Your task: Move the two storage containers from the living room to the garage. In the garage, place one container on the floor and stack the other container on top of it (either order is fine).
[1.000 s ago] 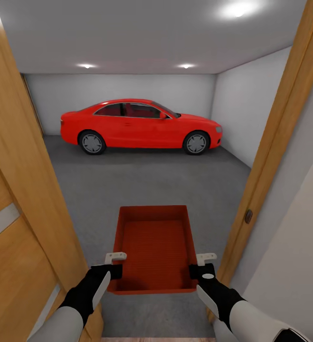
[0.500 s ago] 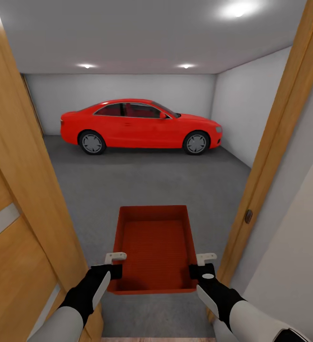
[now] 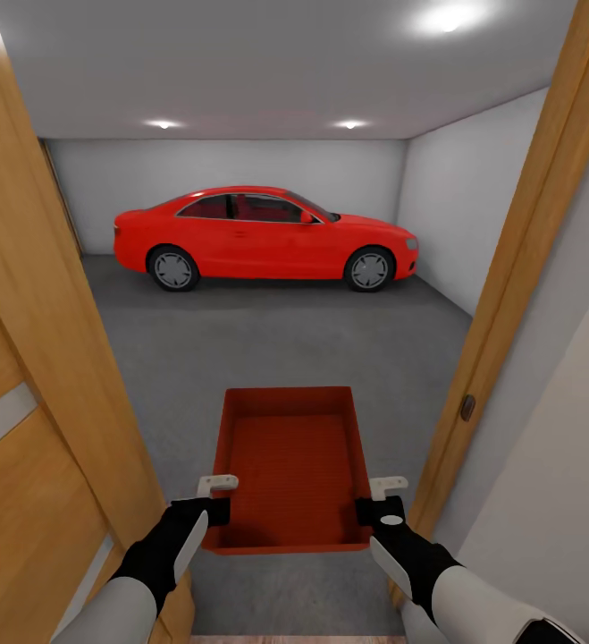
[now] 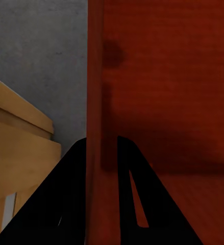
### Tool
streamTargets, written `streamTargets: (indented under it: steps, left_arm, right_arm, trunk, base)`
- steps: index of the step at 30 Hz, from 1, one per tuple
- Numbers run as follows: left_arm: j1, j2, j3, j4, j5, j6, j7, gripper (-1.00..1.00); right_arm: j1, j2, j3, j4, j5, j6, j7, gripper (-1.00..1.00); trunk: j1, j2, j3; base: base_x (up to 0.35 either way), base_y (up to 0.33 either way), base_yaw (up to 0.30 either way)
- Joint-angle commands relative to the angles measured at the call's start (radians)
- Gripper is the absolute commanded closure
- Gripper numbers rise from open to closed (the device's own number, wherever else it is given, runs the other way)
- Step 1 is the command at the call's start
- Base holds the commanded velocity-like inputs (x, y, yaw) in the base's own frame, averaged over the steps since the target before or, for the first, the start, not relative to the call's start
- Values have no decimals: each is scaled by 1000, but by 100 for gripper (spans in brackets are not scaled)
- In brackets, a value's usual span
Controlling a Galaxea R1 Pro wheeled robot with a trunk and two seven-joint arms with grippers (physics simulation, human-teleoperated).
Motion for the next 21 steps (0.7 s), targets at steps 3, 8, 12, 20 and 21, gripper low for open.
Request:
streamTargets:
  steps: [3, 8, 12, 20, 21]
  left_arm:
    - [0, -1, 6, -4, -32, -6, 33, 100]
    - [-1, -1, 6, -4, -31, -6, 33, 100]
    - [-1, -1, 6, -4, -31, -6, 33, 100]
    - [0, -1, 6, -4, -31, -6, 33, 100]
    - [-1, -1, 6, -4, -32, -6, 33, 100]
  right_arm:
    - [-1, 19, 4, -1, -18, 5, -8, 100]
    - [-1, 19, 4, -1, -18, 5, -8, 100]
    - [-1, 19, 4, -1, -18, 5, -8, 100]
    - [-1, 19, 4, -1, -18, 5, -8, 100]
    - [-1, 19, 4, -1, -18, 5, -8, 100]
  trunk:
    - [0, -1, -2]
    - [0, -1, -2]
    - [0, -1, -2]
    - [0, -1, -2]
    - [0, -1, -2]
  base:
    - [0, 0, 0]
    - [0, 0, 0]
    - [0, 0, 0]
    - [0, 0, 0]
    - [0, 0, 0]
